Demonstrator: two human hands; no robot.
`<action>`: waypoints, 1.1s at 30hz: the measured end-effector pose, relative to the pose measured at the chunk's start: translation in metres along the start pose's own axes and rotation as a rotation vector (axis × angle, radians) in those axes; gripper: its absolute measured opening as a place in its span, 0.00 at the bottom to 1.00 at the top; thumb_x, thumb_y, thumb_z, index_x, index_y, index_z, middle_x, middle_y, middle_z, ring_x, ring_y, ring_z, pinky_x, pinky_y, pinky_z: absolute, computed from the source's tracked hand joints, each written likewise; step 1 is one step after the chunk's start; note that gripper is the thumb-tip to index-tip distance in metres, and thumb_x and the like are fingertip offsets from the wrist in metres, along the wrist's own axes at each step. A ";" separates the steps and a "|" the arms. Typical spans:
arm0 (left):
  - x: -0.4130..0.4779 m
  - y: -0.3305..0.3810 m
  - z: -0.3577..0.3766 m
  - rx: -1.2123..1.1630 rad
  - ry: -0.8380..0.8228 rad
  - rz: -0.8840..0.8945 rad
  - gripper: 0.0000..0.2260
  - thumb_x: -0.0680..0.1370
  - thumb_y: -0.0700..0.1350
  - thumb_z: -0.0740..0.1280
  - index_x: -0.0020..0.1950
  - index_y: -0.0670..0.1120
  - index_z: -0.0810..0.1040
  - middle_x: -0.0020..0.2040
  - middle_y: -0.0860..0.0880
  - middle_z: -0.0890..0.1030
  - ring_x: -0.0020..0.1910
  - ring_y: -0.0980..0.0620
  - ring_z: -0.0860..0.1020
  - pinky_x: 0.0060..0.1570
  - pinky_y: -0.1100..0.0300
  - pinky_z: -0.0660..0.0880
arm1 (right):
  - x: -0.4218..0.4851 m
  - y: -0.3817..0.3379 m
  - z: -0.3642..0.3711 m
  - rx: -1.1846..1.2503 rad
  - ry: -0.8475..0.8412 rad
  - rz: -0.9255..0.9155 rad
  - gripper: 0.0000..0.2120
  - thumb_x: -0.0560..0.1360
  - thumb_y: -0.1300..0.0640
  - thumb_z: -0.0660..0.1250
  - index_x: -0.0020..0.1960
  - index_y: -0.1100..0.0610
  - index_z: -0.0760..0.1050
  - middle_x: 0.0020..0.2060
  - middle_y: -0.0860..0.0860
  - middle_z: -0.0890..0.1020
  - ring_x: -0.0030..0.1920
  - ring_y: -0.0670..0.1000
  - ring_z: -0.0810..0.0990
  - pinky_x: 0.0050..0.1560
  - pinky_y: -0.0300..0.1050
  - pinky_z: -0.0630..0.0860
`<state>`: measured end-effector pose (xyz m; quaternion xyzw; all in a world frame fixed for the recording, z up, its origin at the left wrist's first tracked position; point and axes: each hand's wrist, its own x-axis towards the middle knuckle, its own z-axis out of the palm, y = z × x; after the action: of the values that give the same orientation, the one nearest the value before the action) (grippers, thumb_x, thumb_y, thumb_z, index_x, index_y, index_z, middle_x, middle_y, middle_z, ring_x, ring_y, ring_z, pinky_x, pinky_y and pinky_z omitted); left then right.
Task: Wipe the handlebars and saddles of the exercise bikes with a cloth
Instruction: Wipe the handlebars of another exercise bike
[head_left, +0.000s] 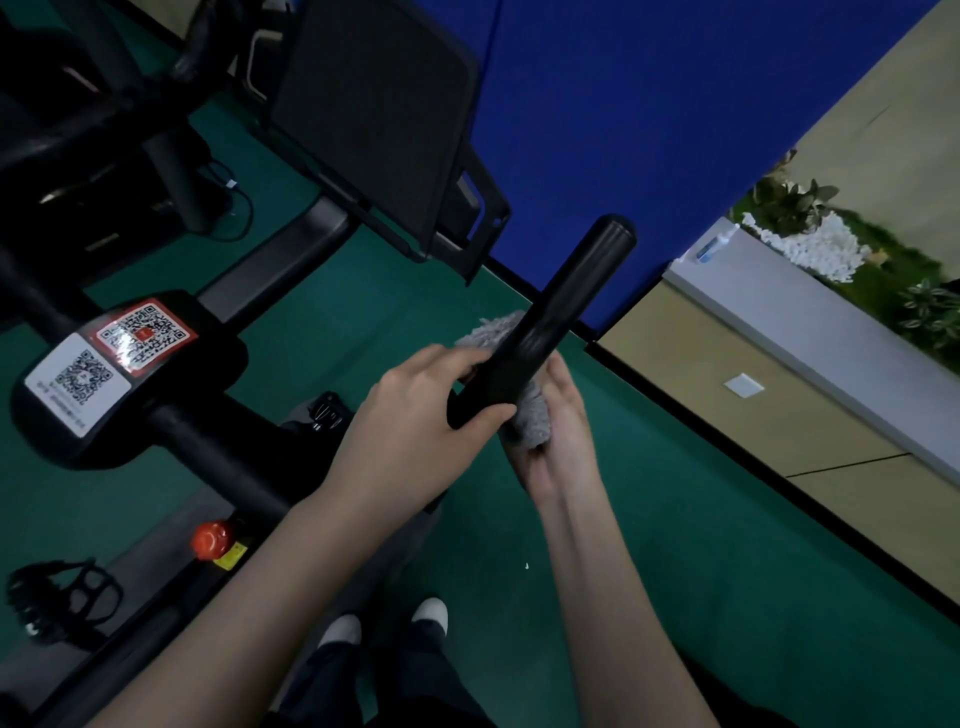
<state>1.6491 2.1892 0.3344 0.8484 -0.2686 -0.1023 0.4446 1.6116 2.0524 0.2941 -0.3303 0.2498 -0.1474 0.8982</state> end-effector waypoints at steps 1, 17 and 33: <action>0.000 0.000 0.000 -0.002 0.001 0.001 0.20 0.73 0.55 0.69 0.63 0.54 0.76 0.50 0.59 0.76 0.49 0.59 0.74 0.53 0.56 0.75 | -0.002 0.001 0.000 -0.020 0.005 -0.010 0.07 0.78 0.63 0.61 0.51 0.58 0.76 0.46 0.56 0.82 0.44 0.53 0.82 0.45 0.46 0.81; -0.004 0.004 -0.003 0.090 -0.039 0.051 0.22 0.76 0.58 0.66 0.66 0.50 0.74 0.55 0.53 0.77 0.51 0.52 0.77 0.52 0.52 0.76 | -0.059 -0.023 -0.034 -1.078 0.357 -0.600 0.05 0.77 0.61 0.65 0.50 0.54 0.77 0.45 0.46 0.82 0.49 0.45 0.80 0.51 0.36 0.74; -0.020 0.032 0.007 0.386 -0.103 0.450 0.25 0.78 0.54 0.64 0.71 0.41 0.69 0.67 0.45 0.72 0.69 0.47 0.67 0.68 0.50 0.61 | -0.145 -0.030 -0.082 -1.163 0.783 -0.615 0.08 0.75 0.59 0.68 0.54 0.57 0.79 0.45 0.43 0.80 0.49 0.46 0.80 0.53 0.41 0.74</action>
<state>1.6176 2.1807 0.3551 0.8301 -0.4865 0.0088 0.2724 1.4435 2.0502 0.3114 -0.7282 0.4840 -0.3418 0.3444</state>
